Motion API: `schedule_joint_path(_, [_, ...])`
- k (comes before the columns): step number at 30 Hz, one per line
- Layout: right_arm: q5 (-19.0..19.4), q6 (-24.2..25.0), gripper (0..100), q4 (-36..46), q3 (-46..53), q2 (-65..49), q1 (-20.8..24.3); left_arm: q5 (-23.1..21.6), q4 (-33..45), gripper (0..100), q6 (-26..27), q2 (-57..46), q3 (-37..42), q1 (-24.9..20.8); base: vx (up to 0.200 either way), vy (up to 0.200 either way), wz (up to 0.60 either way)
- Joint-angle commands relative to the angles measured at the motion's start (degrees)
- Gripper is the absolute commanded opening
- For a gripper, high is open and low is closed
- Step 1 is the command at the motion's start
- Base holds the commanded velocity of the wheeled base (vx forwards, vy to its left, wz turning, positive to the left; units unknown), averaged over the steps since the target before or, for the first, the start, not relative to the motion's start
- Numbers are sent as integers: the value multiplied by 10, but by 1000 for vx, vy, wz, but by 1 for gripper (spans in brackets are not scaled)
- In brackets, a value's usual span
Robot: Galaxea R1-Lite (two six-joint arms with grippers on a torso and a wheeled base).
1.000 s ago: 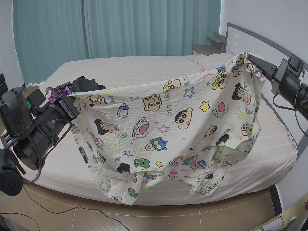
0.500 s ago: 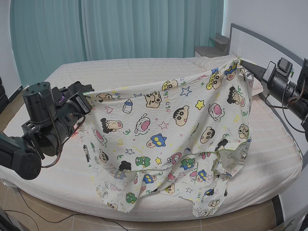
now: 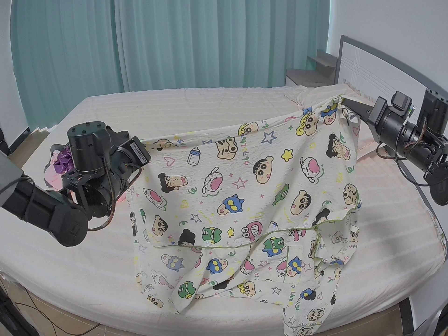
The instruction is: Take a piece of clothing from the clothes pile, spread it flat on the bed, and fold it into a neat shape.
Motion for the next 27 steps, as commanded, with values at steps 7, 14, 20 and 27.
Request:
schedule_joint_path(7, [-3,0,0,-32,-8,73,-15,-2,0,0,-16,82,-31,18,57,0,0])
schedule_joint_path(14, [-5,0,0,-42,-5,104,-16,-1,-1,0,-16,135,-56,18,114,0,0])
schedule_joint_path(20, [-5,1,0,-42,-6,135,-27,-1,0,0,-17,169,-78,17,0,0,0])
schedule_joint_path(27, [-27,2,0,-43,-17,185,-42,-1,1,0,-16,212,-120,18,0,0,0])
